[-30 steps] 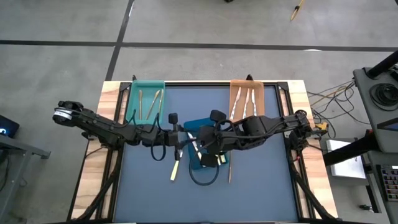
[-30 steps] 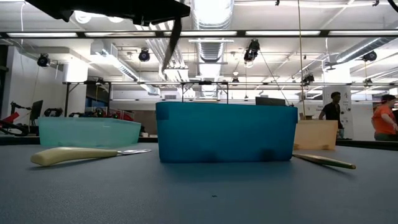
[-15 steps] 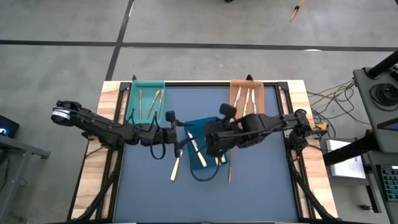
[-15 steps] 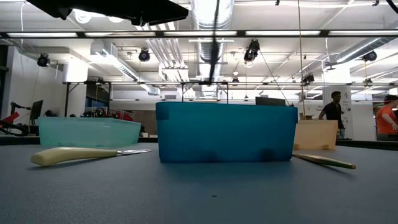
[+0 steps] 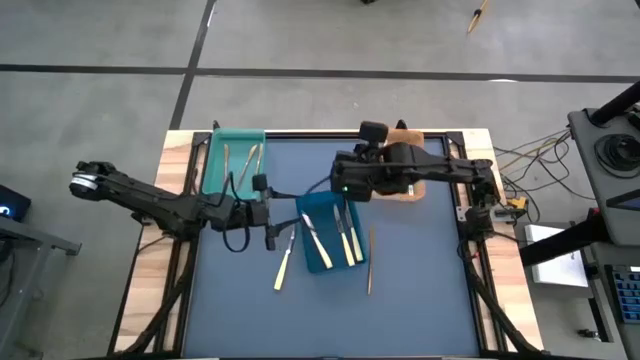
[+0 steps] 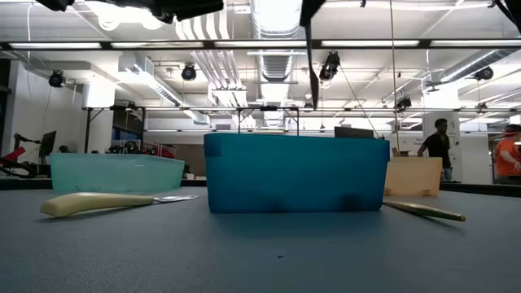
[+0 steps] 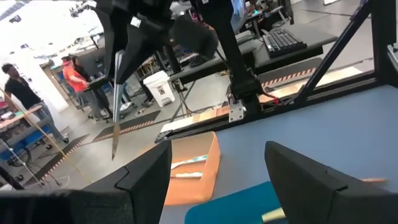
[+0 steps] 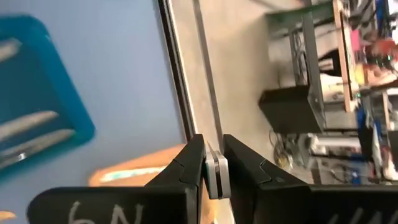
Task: Sort silverware by color (type)
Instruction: Put the blue and white knife into the orange bin
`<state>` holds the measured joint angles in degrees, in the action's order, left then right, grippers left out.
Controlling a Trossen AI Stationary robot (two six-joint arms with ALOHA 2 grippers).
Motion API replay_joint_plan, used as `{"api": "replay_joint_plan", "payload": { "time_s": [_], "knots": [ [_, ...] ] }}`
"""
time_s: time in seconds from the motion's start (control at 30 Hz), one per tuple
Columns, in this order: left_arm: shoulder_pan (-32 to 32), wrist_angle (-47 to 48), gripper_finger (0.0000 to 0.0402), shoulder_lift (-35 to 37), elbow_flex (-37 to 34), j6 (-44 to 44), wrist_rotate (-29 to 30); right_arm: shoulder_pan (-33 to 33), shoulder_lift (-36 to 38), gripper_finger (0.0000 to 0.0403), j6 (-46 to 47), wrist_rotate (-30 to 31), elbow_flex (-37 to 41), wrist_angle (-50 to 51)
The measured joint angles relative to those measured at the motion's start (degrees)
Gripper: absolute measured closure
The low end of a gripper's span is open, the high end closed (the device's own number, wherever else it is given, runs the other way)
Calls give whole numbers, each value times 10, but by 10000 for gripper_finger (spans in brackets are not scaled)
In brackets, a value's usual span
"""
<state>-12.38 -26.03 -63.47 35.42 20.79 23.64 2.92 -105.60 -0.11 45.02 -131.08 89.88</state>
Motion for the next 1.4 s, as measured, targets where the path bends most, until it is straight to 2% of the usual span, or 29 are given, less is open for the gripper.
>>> {"api": "replay_joint_plan", "payload": {
  "time_s": [0.13,0.23,0.6,0.83,1.1,1.4],
  "knots": [
    [0,36,162,31,0,-16,0,-23,29,370,-7,-17,62,-7],
    [0,45,162,46,-5,-23,0,-31,74,370,-7,-16,138,-38],
    [0,45,169,68,-14,-25,-2,-46,318,370,-24,-2,512,-327],
    [0,44,169,66,-14,-25,-2,-78,382,370,-32,1,697,-459],
    [0,44,169,66,-14,-23,-1,-130,373,370,-73,14,812,-580],
    [0,46,169,66,-14,-18,0,-161,372,370,-113,-4,838,-656]
  ]
}}
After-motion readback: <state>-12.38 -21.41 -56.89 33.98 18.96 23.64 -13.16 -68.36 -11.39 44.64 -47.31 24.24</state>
